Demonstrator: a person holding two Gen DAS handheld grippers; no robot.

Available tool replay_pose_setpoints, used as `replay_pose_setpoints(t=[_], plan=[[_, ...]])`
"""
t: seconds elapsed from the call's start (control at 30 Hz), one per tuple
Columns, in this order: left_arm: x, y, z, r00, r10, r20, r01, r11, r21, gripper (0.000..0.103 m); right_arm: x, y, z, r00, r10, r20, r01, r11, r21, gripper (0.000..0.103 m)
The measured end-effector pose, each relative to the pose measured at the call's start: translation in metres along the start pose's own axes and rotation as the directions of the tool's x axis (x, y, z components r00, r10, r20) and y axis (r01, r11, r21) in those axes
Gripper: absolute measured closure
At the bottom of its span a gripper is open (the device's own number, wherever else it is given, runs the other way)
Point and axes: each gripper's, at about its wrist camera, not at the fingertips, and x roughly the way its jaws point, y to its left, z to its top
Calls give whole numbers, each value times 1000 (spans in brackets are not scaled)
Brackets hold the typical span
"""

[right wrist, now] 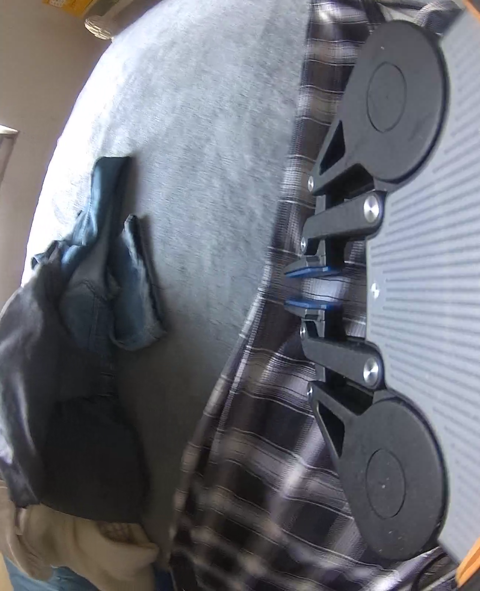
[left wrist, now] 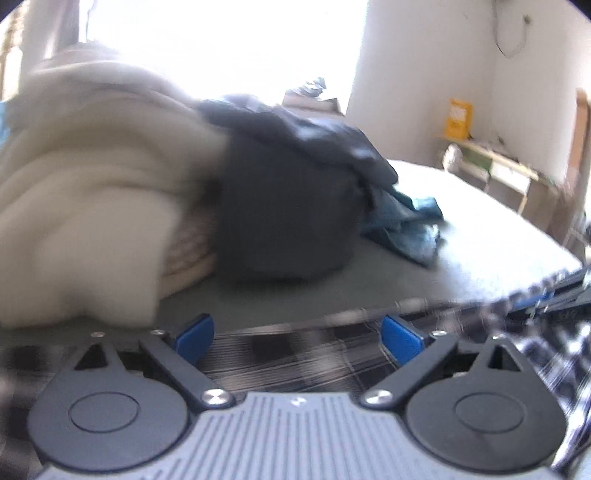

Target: Fold clothes

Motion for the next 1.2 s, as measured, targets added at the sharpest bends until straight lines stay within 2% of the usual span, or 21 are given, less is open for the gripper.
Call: replay_pose_setpoints(t=[0.13,0.27,0.37,0.4,0.43,0.5,0.57,0.67,0.7,0.77,0.8,0.83,0.97,1.1,1.13,1.17,1.2], plan=[[28,-6,-12,996,47,-69,-46,999,21,5,-11,-11,2,998,-42,44,41,999,9,90],[29,-3,-15,997,51,-58,-51,999,5,5,-23,-32,-4,995,-94,23,92,992,90,83],[30,-2,-15,997,50,-59,-50,999,5,5,-41,-49,-20,990,-142,1,140,970,197,62],[30,-2,-15,997,48,-59,-48,999,5,4,-48,-57,-29,985,-172,-5,168,953,253,59],[31,-2,-15,997,46,-58,-46,999,6,4,-57,-67,-39,980,-199,-13,193,928,320,58],[32,-2,-15,997,44,-58,-44,999,7,3,-72,-90,-63,969,-244,-44,235,848,475,58],[33,-2,-15,997,43,-60,-42,999,9,2,-84,-115,-90,961,-266,-77,255,741,621,58],[35,-3,-14,997,43,-66,-42,999,11,1,-99,-141,-123,959,-263,-105,245,584,773,58],[35,-3,-13,997,42,-69,-41,999,11,0,-104,-145,-129,960,-263,-97,232,551,802,58],[36,-2,-14,997,39,-72,-39,999,10,0,-110,-147,-134,959,-271,-76,213,523,825,58],[36,-2,-14,997,38,-74,-37,999,8,0,-111,-146,-132,956,-284,-74,221,530,819,58],[36,-2,-14,997,36,-75,-36,999,6,0,-109,-145,-130,954,-292,-74,231,554,799,58],[38,-1,-13,997,32,-75,-32,999,1,0,-90,-135,-110,945,-315,-82,292,705,646,58],[39,-1,-13,997,32,-75,-32,999,1,0,-70,-126,-92,937,-337,-91,339,818,464,53],[39,-1,-13,997,32,-75,-32,999,1,0,-62,-126,-91,935,-339,-109,351,830,434,58],[39,-1,-13,997,32,-75,-32,1000,1,0,-58,-128,-93,926,-356,-125,373,819,437,84],[38,-1,-13,997,31,-74,-31,1000,0,0,-61,-134,-97,920,-371,-128,385,789,479,101]])
